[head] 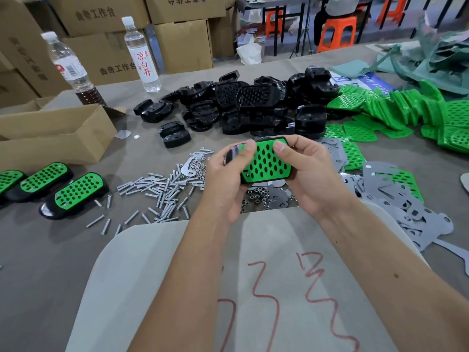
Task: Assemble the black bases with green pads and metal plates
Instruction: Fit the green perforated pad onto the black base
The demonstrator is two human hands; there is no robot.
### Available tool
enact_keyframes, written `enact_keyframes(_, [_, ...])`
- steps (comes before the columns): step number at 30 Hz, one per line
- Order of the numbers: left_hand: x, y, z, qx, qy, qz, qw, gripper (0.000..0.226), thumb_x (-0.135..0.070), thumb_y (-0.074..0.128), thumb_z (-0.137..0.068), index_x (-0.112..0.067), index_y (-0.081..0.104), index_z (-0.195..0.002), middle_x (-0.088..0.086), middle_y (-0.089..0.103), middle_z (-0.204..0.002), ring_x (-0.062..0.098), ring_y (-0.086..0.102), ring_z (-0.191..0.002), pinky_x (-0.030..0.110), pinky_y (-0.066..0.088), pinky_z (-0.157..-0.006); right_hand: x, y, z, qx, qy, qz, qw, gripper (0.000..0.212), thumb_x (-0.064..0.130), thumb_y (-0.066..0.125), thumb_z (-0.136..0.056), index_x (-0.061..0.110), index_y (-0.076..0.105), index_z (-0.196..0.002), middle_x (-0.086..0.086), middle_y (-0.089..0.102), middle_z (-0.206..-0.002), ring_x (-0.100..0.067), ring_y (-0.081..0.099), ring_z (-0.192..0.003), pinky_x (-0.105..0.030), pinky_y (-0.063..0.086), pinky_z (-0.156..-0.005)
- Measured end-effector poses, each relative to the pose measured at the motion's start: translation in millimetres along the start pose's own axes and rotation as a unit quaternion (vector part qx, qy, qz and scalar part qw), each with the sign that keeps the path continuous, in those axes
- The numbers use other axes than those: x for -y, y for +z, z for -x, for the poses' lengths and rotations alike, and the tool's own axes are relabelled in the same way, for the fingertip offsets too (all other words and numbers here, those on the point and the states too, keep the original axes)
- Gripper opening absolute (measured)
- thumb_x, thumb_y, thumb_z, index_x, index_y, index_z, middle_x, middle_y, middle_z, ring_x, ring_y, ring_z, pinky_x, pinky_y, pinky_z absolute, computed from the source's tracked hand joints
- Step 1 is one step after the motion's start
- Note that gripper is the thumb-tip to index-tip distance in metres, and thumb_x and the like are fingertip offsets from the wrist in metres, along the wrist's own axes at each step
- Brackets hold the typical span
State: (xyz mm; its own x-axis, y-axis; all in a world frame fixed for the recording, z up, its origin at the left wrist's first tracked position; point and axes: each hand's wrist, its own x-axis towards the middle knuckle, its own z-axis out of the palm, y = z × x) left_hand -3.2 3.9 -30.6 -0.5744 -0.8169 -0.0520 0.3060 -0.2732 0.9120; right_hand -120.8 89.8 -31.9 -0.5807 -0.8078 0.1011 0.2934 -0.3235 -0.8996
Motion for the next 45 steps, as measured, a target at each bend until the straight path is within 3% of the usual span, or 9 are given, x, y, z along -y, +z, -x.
enact_keyframes(11, [-0.6,-9.9,-5.6,-0.045,0.036,-0.061,0.996,0.013,-0.01,0.073,-0.092,-0.003,0.073,-0.104,0.019,0.074,-0.098,0.028,0.071,-0.086,0.039,0.06,-0.069,-0.2,-2.6,0.4,-0.032,0.017,0.007,0.999,0.018,0.008,0.065,-0.097,-0.004,0.066,-0.111,-0.019,0.069,-0.102,-0.02,0.068,-0.084,-0.031,0.059,-0.069])
enact_keyframes(14, [-1.7,-8.7,-5.2,-0.065,0.04,-0.072,0.994,0.006,-0.008,0.073,-0.093,-0.006,0.073,-0.098,0.03,0.073,-0.106,0.038,0.07,-0.09,0.054,0.061,-0.079,-0.7,-3.5,0.4,-0.01,0.031,0.0,0.999,0.023,0.016,0.071,-0.087,0.001,0.068,-0.105,-0.016,0.071,-0.101,-0.021,0.069,-0.085,-0.032,0.059,-0.074])
enact_keyframes(20, [-6.2,-11.1,-4.3,-0.05,0.018,-0.064,0.997,0.004,-0.004,0.07,-0.094,-0.006,0.073,-0.095,0.024,0.073,-0.096,0.034,0.071,-0.084,0.05,0.064,-0.072,-1.8,-9.7,-2.7,0.027,0.069,0.0,0.997,0.04,0.02,0.071,-0.086,-0.007,0.063,-0.115,-0.018,0.07,-0.106,-0.026,0.069,-0.095,-0.047,0.055,-0.091])
enact_keyframes(25, [-7.5,-12.6,-2.1,-0.049,-0.007,-0.044,0.998,0.005,-0.005,0.07,-0.093,-0.005,0.074,-0.096,0.018,0.075,-0.091,0.033,0.073,-0.082,0.045,0.063,-0.064,0.8,-15.8,-3.3,0.062,0.064,0.003,0.996,0.03,0.016,0.067,-0.089,-0.004,0.063,-0.111,-0.02,0.07,-0.108,-0.028,0.07,-0.095,-0.036,0.062,-0.078])
enact_keyframes(31, [-8.2,-17.6,-3.9,-0.033,0.15,-0.194,0.969,0.014,-0.013,0.079,-0.081,-0.024,0.079,-0.088,-0.006,0.076,-0.082,0.011,0.065,-0.078,0.034,0.056,-0.075,-0.5,-15.6,-4.4,0.106,0.083,0.07,0.988,0.017,0.001,0.07,-0.089,0.009,0.071,-0.104,-0.015,0.076,-0.103,-0.03,0.072,-0.094,-0.048,0.057,-0.084])
enact_keyframes(35, [-6.9,-20.1,-4.9,-0.017,0.148,-0.211,0.966,0.013,-0.024,0.079,-0.077,-0.026,0.079,-0.09,-0.005,0.078,-0.086,0.008,0.069,-0.079,0.034,0.058,-0.075,-1.7,-12.4,-2.0,0.083,0.082,0.113,0.987,0.013,0.007,0.065,-0.098,0.01,0.073,-0.108,-0.016,0.078,-0.104,-0.032,0.072,-0.095,-0.059,0.055,-0.087])
enact_keyframes(38, [-1.9,-18.5,-7.0,-0.033,0.161,-0.226,0.96,0.013,-0.022,0.08,-0.08,-0.023,0.076,-0.093,-0.004,0.078,-0.087,0.008,0.069,-0.079,0.033,0.057,-0.075,-1.6,-10.0,-1.4,0.073,0.097,0.118,0.986,0.014,0.006,0.062,-0.1,0.004,0.07,-0.111,-0.018,0.078,-0.103,-0.031,0.074,-0.092,-0.044,0.064,-0.073])
enact_keyframes(41, [2.5,-15.2,-8.7,-0.059,0.177,-0.246,0.951,0.015,-0.031,0.078,-0.078,-0.026,0.074,-0.092,-0.002,0.077,-0.089,0.017,0.07,-0.083,0.042,0.059,-0.08,-1.0,-9.1,-0.8,0.077,0.118,0.112,0.984,0.024,0.009,0.058,-0.103,-0.008,0.066,-0.118,-0.03,0.072,-0.116,-0.046,0.07,-0.106,-0.054,0.061,-0.089])
enact_keyframes(45, [5.0,-13.2,-11.0,-0.058,0.203,-0.253,0.944,0.012,-0.033,0.077,-0.079,-0.03,0.073,-0.09,-0.005,0.077,-0.087,0.013,0.069,-0.081,0.037,0.058,-0.077,-0.8,-8.6,0.1,0.078,0.102,0.12,0.984,0.022,0.01,0.053,-0.106,-0.004,0.069,-0.112,-0.032,0.071,-0.114,-0.052,0.067,-0.104,-0.056,0.061,-0.085])
